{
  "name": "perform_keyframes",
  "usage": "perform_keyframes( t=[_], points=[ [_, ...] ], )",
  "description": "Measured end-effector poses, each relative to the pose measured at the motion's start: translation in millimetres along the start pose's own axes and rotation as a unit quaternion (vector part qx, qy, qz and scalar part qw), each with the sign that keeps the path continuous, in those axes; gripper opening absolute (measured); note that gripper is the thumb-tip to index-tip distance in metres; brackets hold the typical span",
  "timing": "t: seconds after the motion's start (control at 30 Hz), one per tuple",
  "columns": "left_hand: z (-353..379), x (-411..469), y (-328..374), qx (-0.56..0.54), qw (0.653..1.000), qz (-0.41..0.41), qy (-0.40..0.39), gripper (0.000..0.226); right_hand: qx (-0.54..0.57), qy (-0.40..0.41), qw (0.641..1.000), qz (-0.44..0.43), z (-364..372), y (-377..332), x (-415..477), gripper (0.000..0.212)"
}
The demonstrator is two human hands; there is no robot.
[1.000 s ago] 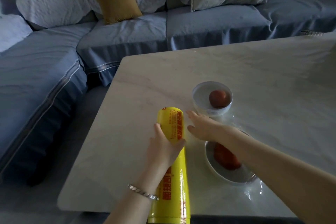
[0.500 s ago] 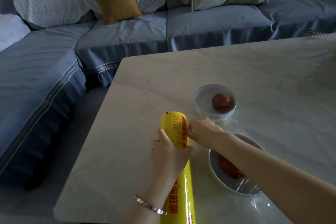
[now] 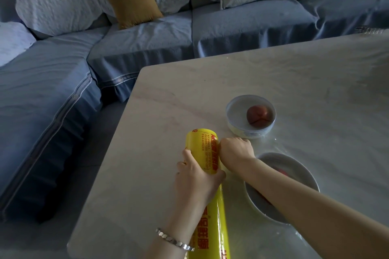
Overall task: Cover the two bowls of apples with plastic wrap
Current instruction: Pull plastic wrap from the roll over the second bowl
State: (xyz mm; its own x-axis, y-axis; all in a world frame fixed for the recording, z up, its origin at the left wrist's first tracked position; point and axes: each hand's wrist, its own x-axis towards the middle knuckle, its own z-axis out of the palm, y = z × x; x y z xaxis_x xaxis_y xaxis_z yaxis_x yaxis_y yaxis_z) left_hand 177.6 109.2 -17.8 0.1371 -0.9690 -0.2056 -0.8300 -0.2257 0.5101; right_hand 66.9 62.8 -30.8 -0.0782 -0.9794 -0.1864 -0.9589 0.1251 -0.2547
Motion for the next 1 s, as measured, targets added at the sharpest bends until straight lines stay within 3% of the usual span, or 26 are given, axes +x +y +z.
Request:
perform_keyframes(
  t=[0.13, 0.27, 0.43, 0.57, 0.7, 0.87, 1.0],
  points=[
    [-3, 2, -1, -0.03, 0.999, -0.015, -0.008, 0.084, 0.077, -0.046, 0.995, 0.047, 4, 7, 18, 0.028],
    [-4, 1, 0, -0.029, 1.0, 0.001, -0.007, 0.077, 0.227, -0.084, 0.966, 0.095, 1, 17, 31, 0.032],
    [-6, 3, -2, -0.054, 0.998, -0.001, -0.012, 0.078, 0.266, -0.083, 0.954, 0.114, -8, 20, 32, 0.034],
    [-7, 6, -5, -0.057, 0.998, -0.008, -0.015, 0.075, 0.235, -0.068, 0.969, 0.032, -16, 25, 19, 0.034],
    [-6, 7, -6, -0.063, 0.998, -0.008, -0.018, 0.071, 0.143, -0.06, 0.983, -0.102, -13, 24, -8, 0.03],
    [-6, 7, -5, -0.065, 0.998, -0.007, -0.013, 0.078, 0.09, -0.073, 0.981, -0.153, -11, 24, -30, 0.03],
    [-8, 8, -5, -0.071, 0.997, -0.013, -0.018, 0.077, 0.146, -0.058, 0.973, -0.168, -10, 24, -24, 0.012]
  ],
)
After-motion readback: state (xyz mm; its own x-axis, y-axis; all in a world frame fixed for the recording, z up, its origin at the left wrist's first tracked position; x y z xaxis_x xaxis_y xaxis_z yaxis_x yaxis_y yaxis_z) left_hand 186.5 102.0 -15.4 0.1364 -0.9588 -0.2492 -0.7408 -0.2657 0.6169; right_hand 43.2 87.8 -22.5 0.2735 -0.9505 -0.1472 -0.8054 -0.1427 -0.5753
